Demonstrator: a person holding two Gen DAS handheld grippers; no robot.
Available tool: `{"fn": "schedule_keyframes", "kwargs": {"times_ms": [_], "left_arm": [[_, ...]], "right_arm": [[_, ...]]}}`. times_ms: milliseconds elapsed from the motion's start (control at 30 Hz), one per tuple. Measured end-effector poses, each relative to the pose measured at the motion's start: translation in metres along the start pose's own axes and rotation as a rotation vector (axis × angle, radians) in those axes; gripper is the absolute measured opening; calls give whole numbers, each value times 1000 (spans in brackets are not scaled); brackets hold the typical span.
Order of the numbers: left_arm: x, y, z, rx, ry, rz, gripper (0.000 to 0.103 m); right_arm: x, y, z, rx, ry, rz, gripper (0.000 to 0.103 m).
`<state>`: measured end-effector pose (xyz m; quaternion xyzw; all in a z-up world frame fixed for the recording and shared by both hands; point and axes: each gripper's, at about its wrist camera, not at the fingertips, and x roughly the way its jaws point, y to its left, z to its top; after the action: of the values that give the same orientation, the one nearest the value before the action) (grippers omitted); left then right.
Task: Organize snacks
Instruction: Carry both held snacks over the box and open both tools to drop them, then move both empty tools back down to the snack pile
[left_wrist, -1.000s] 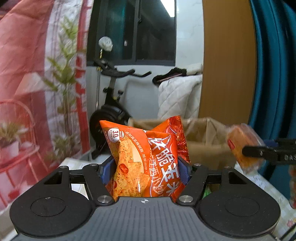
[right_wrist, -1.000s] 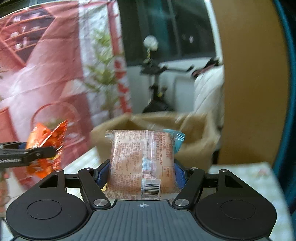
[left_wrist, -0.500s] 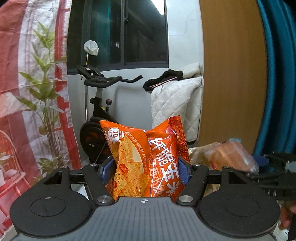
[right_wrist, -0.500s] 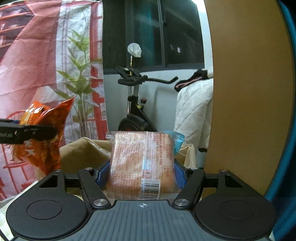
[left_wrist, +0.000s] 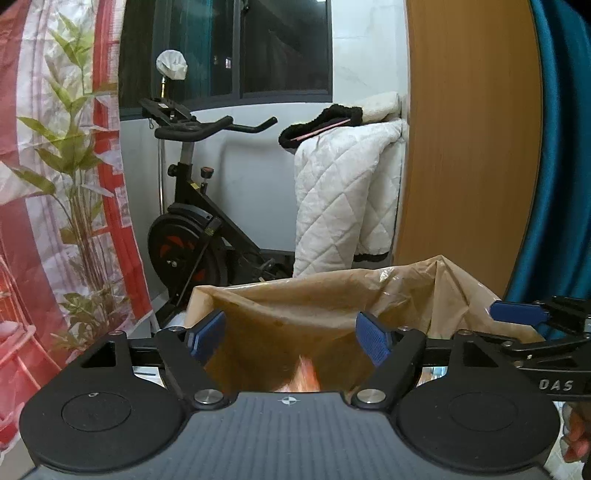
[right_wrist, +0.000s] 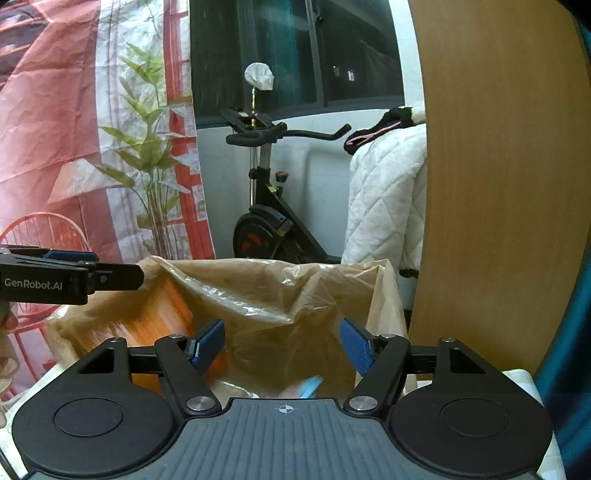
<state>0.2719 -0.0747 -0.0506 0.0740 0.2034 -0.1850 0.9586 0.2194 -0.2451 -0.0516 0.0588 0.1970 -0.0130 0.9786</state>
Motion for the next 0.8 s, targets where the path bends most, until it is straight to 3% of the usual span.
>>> {"fn": "schedule_keyframes", "kwargs": {"times_ms": [300,600,800], "left_arm": [[-62,20,-24,-52,-8,14,79],[-110,28,-68,-100,7,21,79],[-121,32,-103,-155,79,11,79]], "right_arm": [[-60,4,-25,73,-46,11,81],[-102,6,-73,89,-18,16,80],[-115,16,-114,83,51,23,72]]}}
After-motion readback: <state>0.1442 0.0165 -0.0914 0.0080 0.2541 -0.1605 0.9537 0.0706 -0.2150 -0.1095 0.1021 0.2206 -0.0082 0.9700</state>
